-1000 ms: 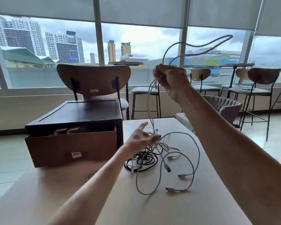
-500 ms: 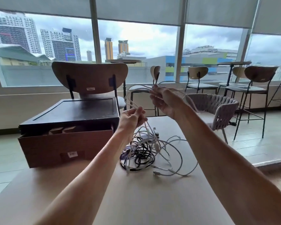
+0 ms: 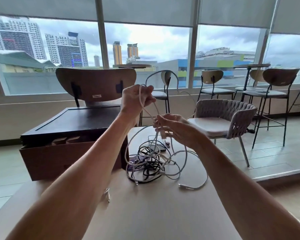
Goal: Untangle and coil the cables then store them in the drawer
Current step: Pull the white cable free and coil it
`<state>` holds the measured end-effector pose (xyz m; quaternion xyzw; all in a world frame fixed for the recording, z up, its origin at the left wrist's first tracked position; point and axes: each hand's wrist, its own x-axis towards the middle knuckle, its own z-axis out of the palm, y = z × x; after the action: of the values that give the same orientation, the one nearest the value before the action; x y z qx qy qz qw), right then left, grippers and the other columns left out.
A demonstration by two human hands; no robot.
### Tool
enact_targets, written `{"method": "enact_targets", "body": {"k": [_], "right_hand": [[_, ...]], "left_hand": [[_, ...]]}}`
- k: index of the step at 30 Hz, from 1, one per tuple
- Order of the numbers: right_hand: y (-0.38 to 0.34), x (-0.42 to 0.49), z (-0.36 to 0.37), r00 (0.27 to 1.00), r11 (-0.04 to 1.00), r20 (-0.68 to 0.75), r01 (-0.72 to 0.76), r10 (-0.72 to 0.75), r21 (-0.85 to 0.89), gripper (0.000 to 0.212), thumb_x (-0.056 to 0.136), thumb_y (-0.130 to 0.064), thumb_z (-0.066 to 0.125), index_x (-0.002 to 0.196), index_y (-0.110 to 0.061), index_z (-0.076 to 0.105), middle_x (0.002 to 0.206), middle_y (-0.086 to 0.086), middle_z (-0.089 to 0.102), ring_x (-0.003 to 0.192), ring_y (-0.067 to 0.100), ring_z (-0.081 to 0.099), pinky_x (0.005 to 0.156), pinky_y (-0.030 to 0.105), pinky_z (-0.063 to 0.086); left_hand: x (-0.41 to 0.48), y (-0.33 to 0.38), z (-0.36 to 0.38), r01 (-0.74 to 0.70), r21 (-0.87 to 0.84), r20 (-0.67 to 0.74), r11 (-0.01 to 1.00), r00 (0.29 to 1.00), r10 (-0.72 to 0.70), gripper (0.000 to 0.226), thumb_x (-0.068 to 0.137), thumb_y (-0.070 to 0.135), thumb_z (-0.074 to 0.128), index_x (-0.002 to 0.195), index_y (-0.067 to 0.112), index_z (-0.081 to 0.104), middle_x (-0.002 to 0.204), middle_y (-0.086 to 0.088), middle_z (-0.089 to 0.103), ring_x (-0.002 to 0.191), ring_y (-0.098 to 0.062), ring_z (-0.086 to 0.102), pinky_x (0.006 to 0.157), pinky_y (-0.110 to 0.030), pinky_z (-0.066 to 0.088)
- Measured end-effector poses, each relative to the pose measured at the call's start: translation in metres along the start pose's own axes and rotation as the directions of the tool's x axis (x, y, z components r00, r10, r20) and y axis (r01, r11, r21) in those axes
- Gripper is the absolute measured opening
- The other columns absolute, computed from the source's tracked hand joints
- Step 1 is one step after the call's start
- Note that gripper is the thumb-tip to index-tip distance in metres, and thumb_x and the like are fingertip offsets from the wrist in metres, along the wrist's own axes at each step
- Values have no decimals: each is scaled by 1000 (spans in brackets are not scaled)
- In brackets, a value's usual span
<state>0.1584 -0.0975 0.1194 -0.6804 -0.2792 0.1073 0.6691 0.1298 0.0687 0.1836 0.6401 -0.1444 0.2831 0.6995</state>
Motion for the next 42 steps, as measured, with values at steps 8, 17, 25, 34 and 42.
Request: {"method": "enact_targets", "body": {"k": [8,17,25,34,42], "right_hand": [[12,-8,-10,998,992,53,31,-25,-121,20,84,-12,72,104,-8,73,100,9,71,88,13,64,78,25,50],[37,-22,-24,984,985,-163,42,-70,-167,23,87,-23,74,102,-6,75,96,10,77,83,15,71,80,33,54],[49,-32,-27,998,974,-48,-46,37,-221,29,90,-14,71,120,-16,69,95,4,75,66,9,59,57,20,44],[54,-31,-13,999,933,5,-36,41,-359,43,92,-27,69,133,-19,59,115,3,69,91,9,66,65,14,49],[56,-6,26,992,972,-54,101,-115,-212,9,93,-2,65,99,1,70,86,6,71,69,10,70,70,22,56]], "left_hand": [[4,-3,0,-118,355,-54,927,988,147,17,91,11,71,75,6,69,68,-2,71,56,-12,69,56,-27,58],[0,-16,-17,187,301,-126,935,980,-156,21,96,12,65,75,17,62,94,-11,71,74,-25,75,70,-34,64],[0,-16,-20,47,151,-130,987,991,-27,26,100,5,56,76,10,49,88,-12,66,79,-25,69,58,-24,59],[10,-3,-18,-121,117,-204,986,969,143,26,99,8,60,75,9,49,78,-12,63,75,-33,69,62,-25,58],[9,10,-4,-81,-56,-167,995,983,71,27,98,2,58,74,8,46,76,-10,60,64,-20,71,68,-30,61]]}}
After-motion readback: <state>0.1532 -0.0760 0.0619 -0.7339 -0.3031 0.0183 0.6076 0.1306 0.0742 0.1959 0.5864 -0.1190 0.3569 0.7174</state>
